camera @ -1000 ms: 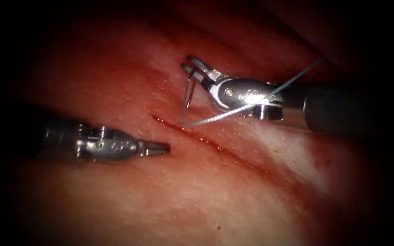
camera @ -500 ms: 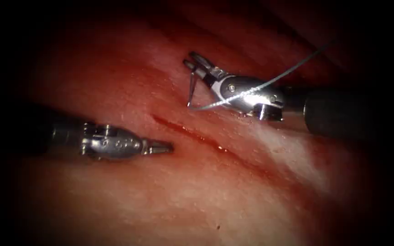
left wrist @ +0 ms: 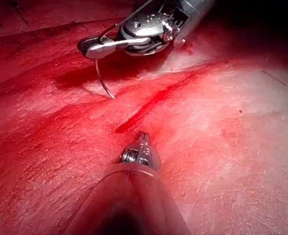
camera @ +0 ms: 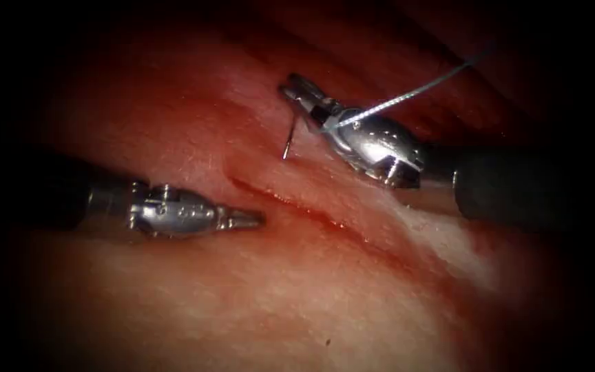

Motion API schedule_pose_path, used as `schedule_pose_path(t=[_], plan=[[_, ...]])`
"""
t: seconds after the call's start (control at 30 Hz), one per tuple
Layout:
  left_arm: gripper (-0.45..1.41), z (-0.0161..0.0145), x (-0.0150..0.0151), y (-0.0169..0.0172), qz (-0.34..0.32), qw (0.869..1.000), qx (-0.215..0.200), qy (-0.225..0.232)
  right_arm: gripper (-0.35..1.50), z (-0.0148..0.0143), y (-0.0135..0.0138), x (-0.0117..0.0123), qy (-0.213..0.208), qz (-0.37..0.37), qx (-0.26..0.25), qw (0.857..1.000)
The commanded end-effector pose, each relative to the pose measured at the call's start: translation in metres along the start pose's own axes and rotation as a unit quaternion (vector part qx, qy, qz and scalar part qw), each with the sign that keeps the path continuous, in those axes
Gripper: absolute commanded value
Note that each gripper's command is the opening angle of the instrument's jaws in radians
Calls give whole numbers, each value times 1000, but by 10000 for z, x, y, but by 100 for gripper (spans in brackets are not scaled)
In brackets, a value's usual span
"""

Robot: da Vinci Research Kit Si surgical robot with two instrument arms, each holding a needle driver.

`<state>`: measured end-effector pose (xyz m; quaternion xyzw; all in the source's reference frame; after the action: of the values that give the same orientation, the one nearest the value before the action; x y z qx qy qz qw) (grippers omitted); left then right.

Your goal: Wound Closure

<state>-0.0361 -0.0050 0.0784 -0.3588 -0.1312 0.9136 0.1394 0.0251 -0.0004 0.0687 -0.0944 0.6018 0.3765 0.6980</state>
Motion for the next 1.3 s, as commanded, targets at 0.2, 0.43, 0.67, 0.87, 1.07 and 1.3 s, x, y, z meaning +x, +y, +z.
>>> schedule_pose_path(t=[0.2,0.43,0.67,0.87,1.07,1.3], plan=[[-8,3,-2,4,1,1000,-4,1,-35,4,-11,-11,-34,42,6,999],[-8,0,-3,3,1,1000,-5,1,-35,2,-16,-12,-58,57,7,997],[-8,-3,-2,2,0,1000,-4,0,-35,-5,-23,-10,-92,63,-30,993],[-8,-5,-2,1,0,1000,-4,1,-35,-10,-26,-5,-121,79,-65,987],[-8,-5,-2,1,0,1000,-4,1,-35,-11,-30,-7,-131,103,-46,985],[-8,-6,-2,1,0,1000,-5,1,-35,-9,-30,-7,-131,141,-24,981]])
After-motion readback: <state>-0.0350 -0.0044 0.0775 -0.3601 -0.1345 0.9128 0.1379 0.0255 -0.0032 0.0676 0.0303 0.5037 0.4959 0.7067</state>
